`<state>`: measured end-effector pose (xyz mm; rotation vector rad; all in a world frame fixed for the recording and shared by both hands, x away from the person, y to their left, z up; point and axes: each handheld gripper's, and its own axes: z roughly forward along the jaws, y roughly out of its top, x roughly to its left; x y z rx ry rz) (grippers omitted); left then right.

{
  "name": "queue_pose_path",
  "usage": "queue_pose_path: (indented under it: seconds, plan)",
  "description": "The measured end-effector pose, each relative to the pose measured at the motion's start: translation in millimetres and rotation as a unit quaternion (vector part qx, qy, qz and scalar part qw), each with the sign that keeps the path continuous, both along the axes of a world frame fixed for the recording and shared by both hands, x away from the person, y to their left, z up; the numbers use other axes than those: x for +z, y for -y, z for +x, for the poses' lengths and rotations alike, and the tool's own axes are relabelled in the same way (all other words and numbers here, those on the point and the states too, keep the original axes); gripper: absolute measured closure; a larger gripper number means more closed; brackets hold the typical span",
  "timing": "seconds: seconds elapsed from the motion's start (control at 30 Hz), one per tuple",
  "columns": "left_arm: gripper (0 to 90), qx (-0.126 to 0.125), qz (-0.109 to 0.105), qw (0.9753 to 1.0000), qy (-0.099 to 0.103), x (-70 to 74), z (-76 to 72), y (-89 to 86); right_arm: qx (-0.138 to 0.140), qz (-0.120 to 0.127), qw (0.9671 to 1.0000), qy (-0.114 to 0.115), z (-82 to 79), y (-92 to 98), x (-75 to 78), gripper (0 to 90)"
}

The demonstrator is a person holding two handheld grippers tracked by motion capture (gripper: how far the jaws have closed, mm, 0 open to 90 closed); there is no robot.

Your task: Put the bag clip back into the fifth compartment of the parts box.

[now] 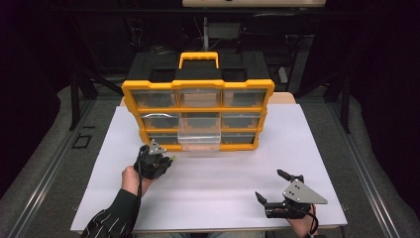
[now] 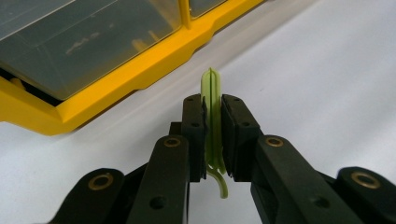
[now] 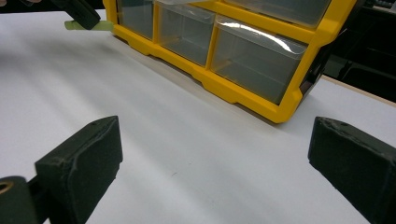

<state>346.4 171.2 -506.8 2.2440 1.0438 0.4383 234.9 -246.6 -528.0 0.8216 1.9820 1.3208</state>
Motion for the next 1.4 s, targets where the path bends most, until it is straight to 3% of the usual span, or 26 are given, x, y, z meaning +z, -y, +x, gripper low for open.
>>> queue_pose_path:
  seconds: [0.67,1.03,1.4]
  plan:
    - [80.6,-0.025,-0.011,0.9996,-0.005,15.1,3.9,-18.6,-0.002,0.0,1.0,-0.004,0.8,-0.3,-1.0,2.7]
    - [80.7,-0.046,-0.003,0.9989,-0.007,23.3,5.4,-23.0,-0.004,0.002,1.0,-0.009,3.9,1.4,-3.2,2.8]
    - [80.7,-0.071,0.026,0.9971,-0.008,31.9,6.9,-25.1,-0.005,-0.006,0.9998,-0.02,6.6,0.8,-4.1,2.7]
